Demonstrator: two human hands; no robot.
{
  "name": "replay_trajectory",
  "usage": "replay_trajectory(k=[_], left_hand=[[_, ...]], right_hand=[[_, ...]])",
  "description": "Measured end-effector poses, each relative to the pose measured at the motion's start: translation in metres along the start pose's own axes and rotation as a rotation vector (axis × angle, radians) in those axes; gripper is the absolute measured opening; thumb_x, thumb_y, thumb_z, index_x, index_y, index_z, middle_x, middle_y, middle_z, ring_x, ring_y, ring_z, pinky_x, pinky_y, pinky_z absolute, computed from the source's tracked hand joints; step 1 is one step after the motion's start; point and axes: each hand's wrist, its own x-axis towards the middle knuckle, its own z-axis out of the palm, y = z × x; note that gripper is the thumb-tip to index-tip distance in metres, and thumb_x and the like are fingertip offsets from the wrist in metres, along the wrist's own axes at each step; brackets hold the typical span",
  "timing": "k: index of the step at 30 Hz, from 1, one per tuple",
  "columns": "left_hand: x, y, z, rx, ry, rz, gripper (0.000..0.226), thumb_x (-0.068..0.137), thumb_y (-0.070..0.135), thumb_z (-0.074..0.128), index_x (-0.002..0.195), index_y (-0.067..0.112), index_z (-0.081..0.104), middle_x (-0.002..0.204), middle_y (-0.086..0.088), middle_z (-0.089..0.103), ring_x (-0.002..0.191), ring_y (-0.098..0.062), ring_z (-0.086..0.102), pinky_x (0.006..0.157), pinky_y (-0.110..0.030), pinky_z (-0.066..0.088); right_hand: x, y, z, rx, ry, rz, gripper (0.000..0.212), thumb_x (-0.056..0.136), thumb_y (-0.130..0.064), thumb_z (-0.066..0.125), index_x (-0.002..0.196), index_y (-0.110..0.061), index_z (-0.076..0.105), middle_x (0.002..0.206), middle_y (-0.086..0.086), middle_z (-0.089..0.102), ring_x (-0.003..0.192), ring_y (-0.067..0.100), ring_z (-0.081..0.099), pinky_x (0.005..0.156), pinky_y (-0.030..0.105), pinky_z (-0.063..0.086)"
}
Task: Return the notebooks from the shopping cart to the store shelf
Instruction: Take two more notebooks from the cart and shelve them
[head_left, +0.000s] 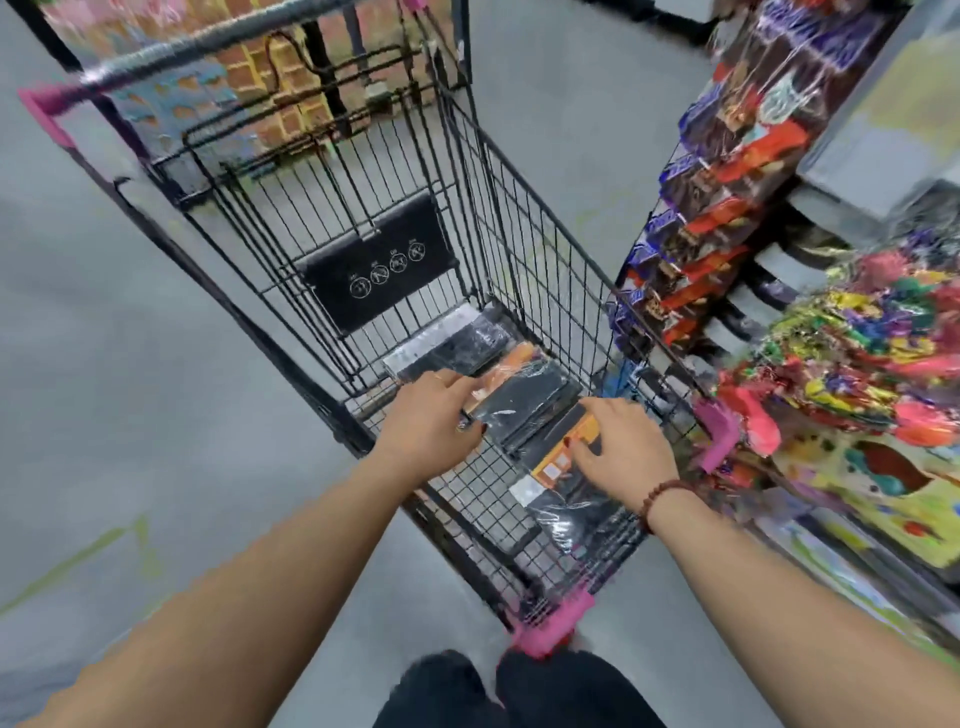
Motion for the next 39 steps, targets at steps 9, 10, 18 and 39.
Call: replay_trajectory(k=[9,10,18,39], left_hand=[[0.097,-0.005,0.044,0.025,-0.309,0.214,0.049,0.085,0.033,0.056,0.131,0.018,0.049,0.124,-0.008,0.056,0.109,-0.03,0.054,0.085,-0.036,0.046],[0.11,-0.005,0.051,0.036,-0.338,0.266,0.048,0.085,0.032,0.057,0.13,0.017,0.049,0.123,-0.009,0.056,0.109,-0.031,0.054,0.083,-0.036,0.045],[0.194,-0.025,0.104,-0.007,-0.453,0.43,0.044,0.082,0.025,0.062,0.125,0.018,0.056,0.12,-0.01,0.057,0.11,-0.033,0.053,0.088,-0.039,0.044],[0.191,-0.053,0.203,-0.266,-0.599,0.444,0.048,0.083,0.027,0.061,0.128,0.01,0.056,0.123,-0.01,0.056,0.116,-0.028,0.051,0.097,-0.037,0.045]], right_hand=[[0.03,0.018,0.032,0.236,-0.03,0.367,0.05,0.086,-0.042,0.052,0.129,-0.019,0.046,0.122,0.009,0.055,0.116,0.028,0.049,0.094,0.042,0.046],[0.035,0.019,0.039,0.278,-0.019,0.419,0.048,0.085,-0.041,0.053,0.127,-0.019,0.048,0.121,0.009,0.056,0.116,0.028,0.049,0.094,0.041,0.046],[0.069,0.018,0.103,0.559,0.088,0.908,0.045,0.086,-0.04,0.058,0.123,-0.015,0.052,0.12,0.012,0.057,0.111,0.031,0.054,0.086,0.035,0.047],[0.094,0.024,0.21,0.884,0.184,1.328,0.034,0.076,-0.041,0.073,0.091,-0.012,0.061,0.086,0.005,0.065,0.078,0.022,0.061,0.061,0.025,0.045]])
